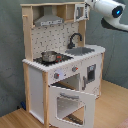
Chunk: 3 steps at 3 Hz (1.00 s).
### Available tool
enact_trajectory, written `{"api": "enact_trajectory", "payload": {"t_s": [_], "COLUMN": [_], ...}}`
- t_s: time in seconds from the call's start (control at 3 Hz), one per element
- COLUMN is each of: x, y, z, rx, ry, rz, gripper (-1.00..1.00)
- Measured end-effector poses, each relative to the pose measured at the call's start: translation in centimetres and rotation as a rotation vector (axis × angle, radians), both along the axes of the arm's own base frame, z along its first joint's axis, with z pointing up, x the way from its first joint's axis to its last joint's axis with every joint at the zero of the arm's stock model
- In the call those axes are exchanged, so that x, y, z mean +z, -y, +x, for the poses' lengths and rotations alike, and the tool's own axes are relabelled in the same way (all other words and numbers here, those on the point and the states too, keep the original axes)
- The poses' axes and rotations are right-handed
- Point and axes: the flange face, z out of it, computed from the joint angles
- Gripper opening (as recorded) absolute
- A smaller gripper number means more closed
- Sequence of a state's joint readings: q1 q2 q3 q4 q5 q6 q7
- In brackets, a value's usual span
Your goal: Play with the kitchen
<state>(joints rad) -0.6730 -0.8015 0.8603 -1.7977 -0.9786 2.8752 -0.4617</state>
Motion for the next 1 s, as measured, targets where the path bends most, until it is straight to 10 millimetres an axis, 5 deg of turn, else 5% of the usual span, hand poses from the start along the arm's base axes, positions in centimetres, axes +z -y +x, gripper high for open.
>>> {"api": "enact_trajectory", "payload": {"t_s": [1.0], "x": [-2.1], "y": [-2.8], "z": [-0.4], "rx": [-0.086], "ry": [0.146], "rz": [0.161], "gripper": [1.00]}}
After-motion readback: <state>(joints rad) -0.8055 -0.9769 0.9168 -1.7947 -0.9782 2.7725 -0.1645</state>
